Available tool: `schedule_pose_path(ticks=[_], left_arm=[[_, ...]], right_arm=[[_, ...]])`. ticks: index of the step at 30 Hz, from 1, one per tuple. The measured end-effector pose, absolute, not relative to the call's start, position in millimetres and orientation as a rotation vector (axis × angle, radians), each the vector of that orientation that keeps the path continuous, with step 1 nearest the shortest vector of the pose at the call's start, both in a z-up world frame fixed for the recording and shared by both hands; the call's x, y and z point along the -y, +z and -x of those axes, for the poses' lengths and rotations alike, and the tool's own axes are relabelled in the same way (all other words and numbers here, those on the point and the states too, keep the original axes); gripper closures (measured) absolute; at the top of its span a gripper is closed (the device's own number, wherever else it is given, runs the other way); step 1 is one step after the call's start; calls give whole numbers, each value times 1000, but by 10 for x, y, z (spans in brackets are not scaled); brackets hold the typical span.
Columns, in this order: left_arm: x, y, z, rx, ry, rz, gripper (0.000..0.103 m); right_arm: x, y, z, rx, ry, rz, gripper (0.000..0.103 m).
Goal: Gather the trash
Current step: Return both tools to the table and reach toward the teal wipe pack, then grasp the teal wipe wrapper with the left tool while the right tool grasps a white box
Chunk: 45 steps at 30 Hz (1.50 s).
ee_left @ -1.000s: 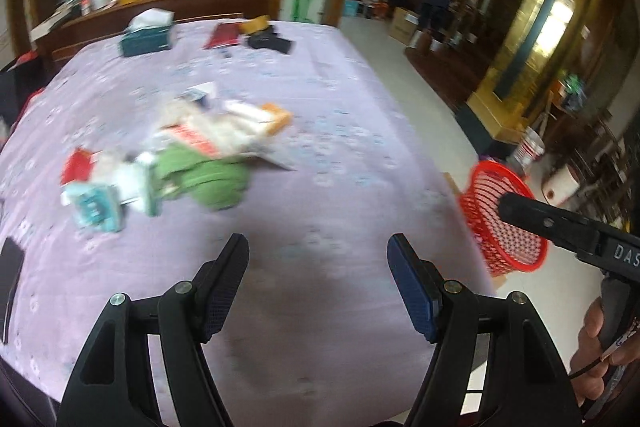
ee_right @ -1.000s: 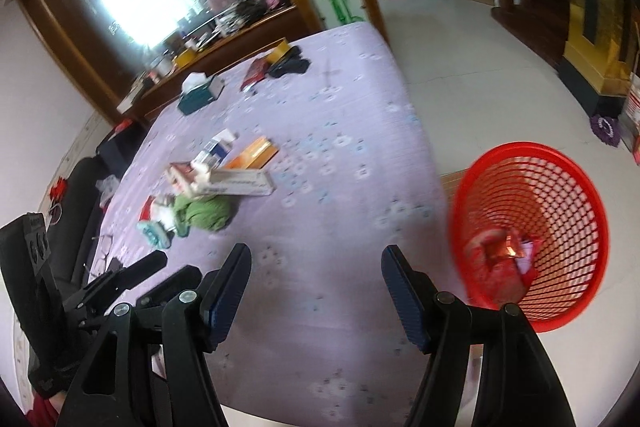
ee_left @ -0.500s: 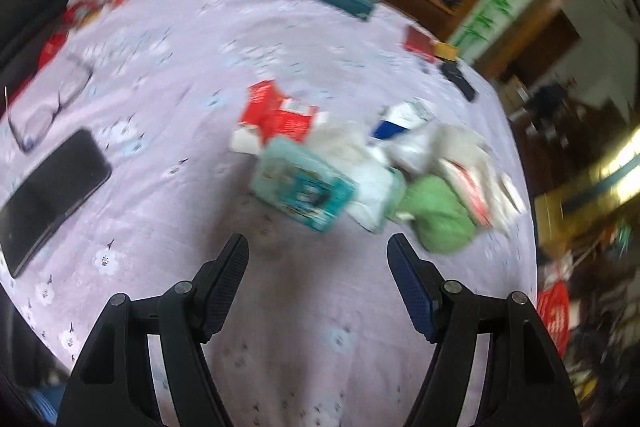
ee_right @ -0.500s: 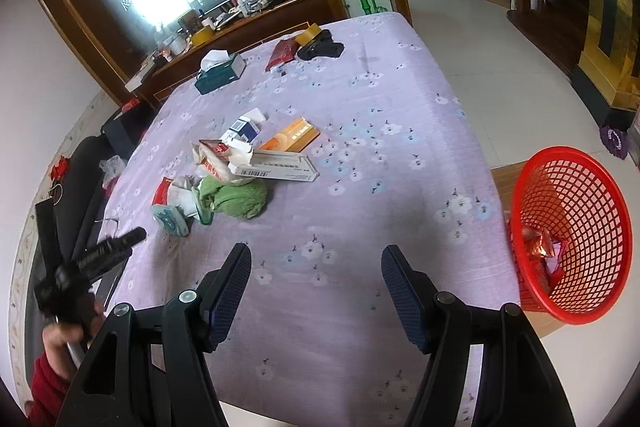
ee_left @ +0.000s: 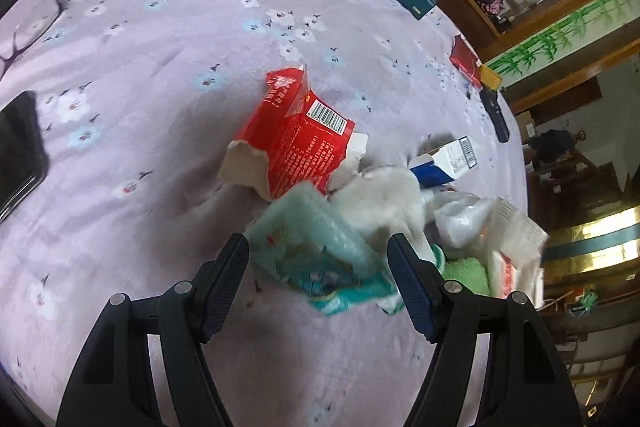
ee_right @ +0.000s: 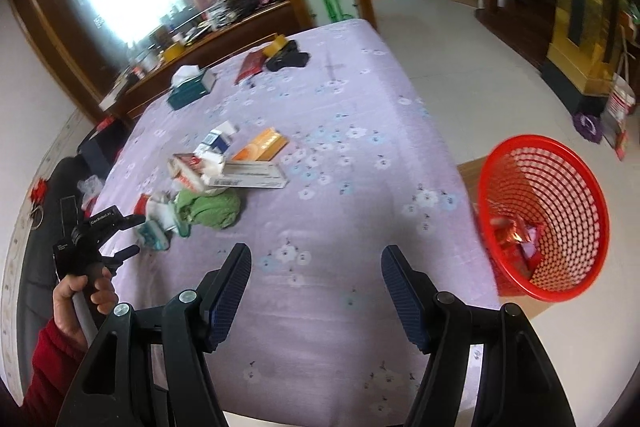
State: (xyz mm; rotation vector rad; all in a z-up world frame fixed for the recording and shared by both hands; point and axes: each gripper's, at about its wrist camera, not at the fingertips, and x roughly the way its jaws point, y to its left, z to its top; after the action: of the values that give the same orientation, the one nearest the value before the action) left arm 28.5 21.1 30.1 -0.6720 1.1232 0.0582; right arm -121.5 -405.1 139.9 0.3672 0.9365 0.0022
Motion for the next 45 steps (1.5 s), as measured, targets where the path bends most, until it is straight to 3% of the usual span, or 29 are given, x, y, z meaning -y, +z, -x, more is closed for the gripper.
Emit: schedule_pose_path(ticks=[4,7,11,21,28,34,37,45], left_arm=[[-150,286,-356,-1108,51,606,33],[-79,284,-358,-1102,10,538,54],[-35,335,-296,-1086,-36,458,71],[15,494,1,-1071,-130,250,80],[102,543,132,-1063,-170,157,81],[109,544,174,-1060,-184,142,82],[88,543,188,-1059,-202,155,86],[301,673,356,-1043,-281,166,91]], right_arm=[[4076,1397,1227,-938,-25,-371,31],[4052,1398,1186,-940,-29,-370,31],[3942,1401,1047,-942,1,-360,31],[3368,1367,307,-930,193,-280,34],[2960,1100,-373,-967,284,-228,45],[2755,870,-587,-1000,301,-188,93],[2800,927,-473,-982,300,-233,98],[2885,1257,182,-908,315,-291,98]])
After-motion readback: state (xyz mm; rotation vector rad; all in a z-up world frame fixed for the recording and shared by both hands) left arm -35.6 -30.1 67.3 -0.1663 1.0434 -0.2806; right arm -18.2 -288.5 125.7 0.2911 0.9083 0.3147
